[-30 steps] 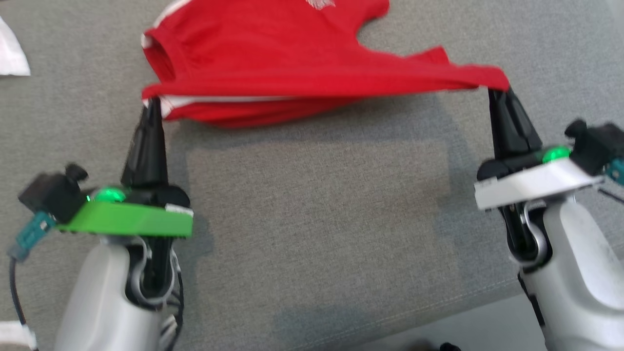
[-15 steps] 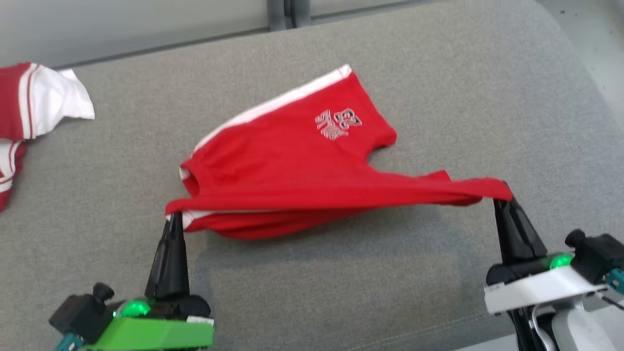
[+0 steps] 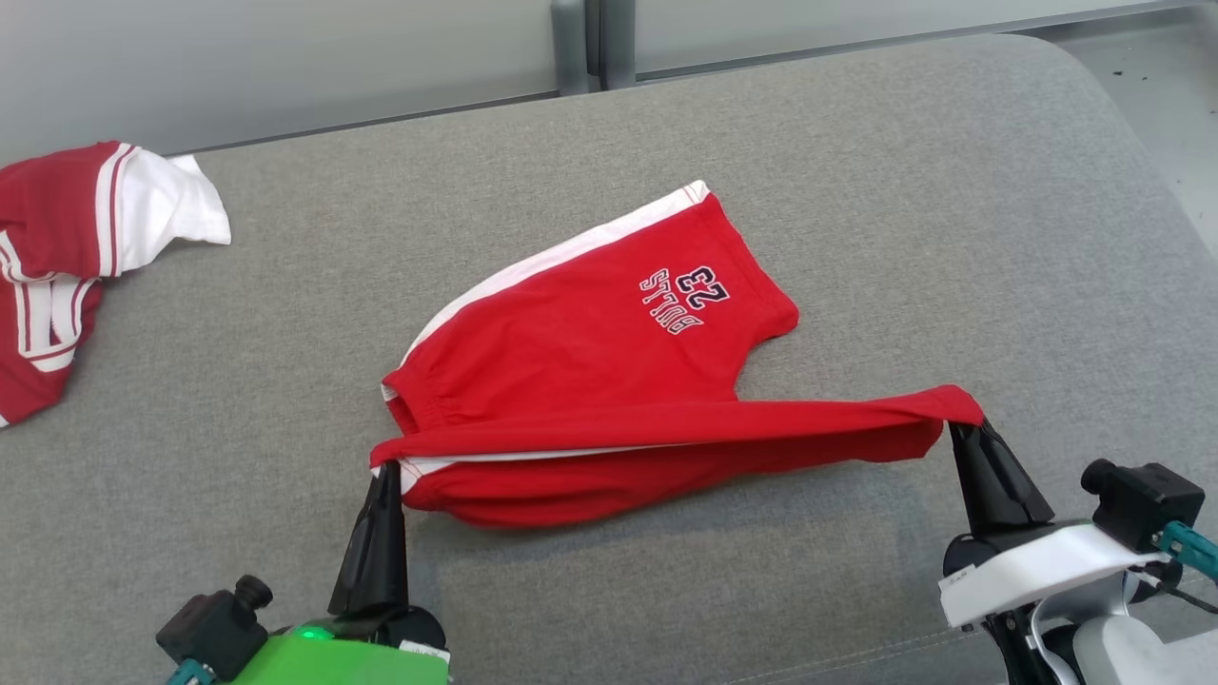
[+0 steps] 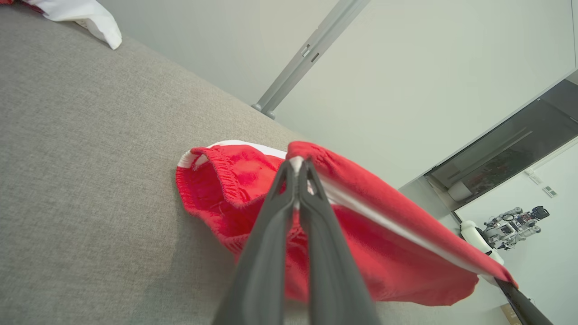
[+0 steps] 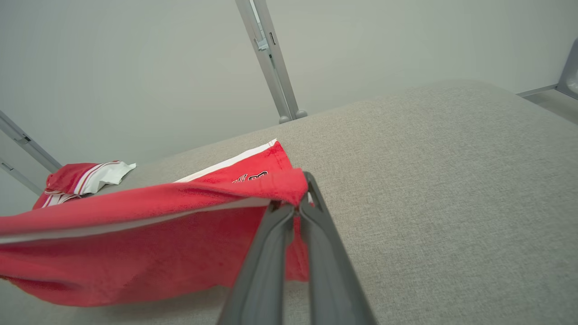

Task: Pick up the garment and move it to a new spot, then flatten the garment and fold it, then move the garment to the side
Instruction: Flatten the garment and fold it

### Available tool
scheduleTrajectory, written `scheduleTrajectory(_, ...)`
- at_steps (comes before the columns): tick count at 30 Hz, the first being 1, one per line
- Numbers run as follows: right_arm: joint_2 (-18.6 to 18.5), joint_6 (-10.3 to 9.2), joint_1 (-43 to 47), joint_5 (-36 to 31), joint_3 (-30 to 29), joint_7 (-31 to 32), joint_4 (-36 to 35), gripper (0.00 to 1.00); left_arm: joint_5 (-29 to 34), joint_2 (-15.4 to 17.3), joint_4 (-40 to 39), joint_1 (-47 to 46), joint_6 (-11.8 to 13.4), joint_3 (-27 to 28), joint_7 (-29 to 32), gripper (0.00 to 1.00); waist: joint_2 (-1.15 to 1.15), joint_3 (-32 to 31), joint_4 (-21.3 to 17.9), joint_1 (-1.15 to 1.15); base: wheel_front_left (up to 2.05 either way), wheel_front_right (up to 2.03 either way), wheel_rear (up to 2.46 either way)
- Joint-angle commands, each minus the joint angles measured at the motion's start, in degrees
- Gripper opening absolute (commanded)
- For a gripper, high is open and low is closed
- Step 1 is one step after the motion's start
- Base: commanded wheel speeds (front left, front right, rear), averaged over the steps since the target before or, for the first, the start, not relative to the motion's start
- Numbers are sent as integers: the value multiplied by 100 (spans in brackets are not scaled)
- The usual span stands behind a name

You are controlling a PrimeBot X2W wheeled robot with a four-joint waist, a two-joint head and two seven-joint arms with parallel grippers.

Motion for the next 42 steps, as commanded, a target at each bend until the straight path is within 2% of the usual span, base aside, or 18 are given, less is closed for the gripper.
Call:
scheduleTrajectory(1,-51,-11,-154,95,-6,39,164,0,-139,26,197,-176,18,19,-29,0,1,87,112,1,0,0,0)
scheduleTrajectory(9,-343,-11,-1204,211,128,283,1043,0,-306,28,1127,-1182,82,-276,-24,0,1,409,493,1,0,0,0)
scheduleTrajectory(20,-878,-12,-3332,525,837,896,2583,0,-409,27,2324,-2689,527,-658,-25,0,1,1085,929,1,0,0,0)
scheduleTrajectory(34,-980,-11,-5047,978,1829,862,4469,0,-628,26,2700,-3408,697,-1050,-25,0,1,1531,1286,1,0,0,0)
scheduleTrajectory(42,-980,-11,-5678,1224,2244,678,5184,0,-692,25,2689,-3648,809,-1336,-25,0,1,1638,1365,1,0,0,0)
